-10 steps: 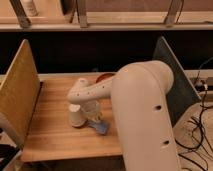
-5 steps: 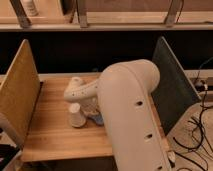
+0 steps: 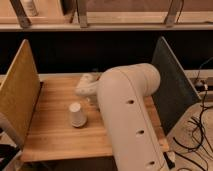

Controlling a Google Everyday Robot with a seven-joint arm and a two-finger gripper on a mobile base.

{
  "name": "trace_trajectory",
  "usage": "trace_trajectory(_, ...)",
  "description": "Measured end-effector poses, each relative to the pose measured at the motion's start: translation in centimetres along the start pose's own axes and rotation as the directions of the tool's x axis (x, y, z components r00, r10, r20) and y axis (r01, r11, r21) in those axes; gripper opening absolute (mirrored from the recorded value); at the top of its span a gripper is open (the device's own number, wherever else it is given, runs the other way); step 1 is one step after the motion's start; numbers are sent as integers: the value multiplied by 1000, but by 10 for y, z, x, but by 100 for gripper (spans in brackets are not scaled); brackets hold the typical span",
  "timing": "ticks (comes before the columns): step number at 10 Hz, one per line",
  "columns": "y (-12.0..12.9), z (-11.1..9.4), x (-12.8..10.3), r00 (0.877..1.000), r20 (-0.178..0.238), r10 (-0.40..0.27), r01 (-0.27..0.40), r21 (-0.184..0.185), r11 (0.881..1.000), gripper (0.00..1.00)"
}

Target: Wipe the white sponge on the table

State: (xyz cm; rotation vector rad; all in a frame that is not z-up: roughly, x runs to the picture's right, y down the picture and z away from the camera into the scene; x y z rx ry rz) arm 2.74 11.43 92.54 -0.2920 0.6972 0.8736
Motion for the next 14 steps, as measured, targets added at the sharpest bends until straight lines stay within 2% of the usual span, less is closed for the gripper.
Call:
trace_trajectory(3, -45, 7, 13, 992, -27, 125, -125, -3, 992, 10)
trace_trajectory(4, -51, 3, 21, 987, -34, 159, -160, -38, 986, 19)
trace_trajectory(5, -47, -1, 29, 985, -40, 167, -170, -81, 982, 30)
trace_trajectory(7, -27, -10, 40, 988, -54, 143, -151, -174, 973, 49)
trace_trajectory(8, -14, -13, 46, 990, -61, 124, -135, -236, 962, 60)
trace_trajectory(9, -1, -17, 49, 992, -62, 106, -120, -305, 945, 70)
trace_trajectory(10, 7, -24, 49, 994, -49, 96, -108, -359, 927, 76)
trace_trajectory(11, 9, -29, 49, 995, -37, 94, -101, -394, 913, 78)
trace_trajectory(12, 3, -41, 44, 994, 0, 110, -99, -441, 892, 78)
trace_trajectory(14, -17, -58, 37, 985, 54, 163, -116, -493, 862, 78)
